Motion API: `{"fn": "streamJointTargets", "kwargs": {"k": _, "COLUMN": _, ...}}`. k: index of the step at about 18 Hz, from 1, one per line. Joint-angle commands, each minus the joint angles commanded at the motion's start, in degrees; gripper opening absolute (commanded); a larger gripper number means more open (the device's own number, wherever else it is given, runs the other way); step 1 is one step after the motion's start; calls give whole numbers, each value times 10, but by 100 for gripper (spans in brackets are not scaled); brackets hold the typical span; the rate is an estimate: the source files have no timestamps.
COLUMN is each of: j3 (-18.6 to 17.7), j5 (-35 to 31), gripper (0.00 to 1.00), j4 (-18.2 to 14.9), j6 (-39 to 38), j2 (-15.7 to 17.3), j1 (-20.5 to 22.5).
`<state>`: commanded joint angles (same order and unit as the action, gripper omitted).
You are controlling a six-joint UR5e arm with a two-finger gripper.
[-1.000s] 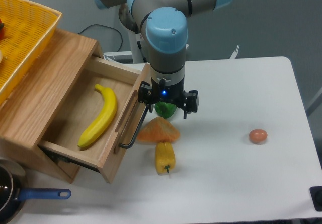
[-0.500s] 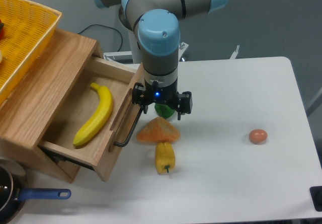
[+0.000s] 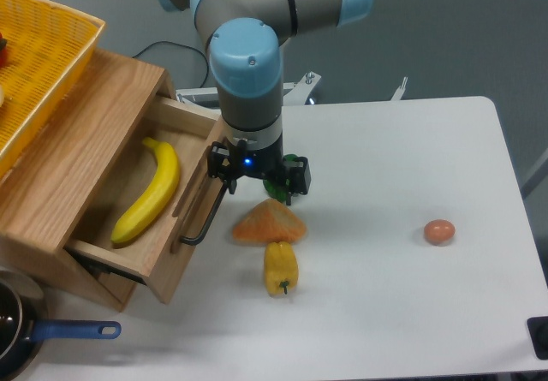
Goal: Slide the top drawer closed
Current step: 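Push the drawer front with the gripper into the wooden cabinet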
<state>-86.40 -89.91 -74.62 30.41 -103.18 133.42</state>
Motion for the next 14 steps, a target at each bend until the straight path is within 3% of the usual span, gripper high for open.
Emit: {"fn": "streamJointTargets", "kwargs": {"k": 14, "j3": -4, "j5": 0, "gripper": 100, "j4": -4, "j6": -33, "j2": 4, "j1": -41}}
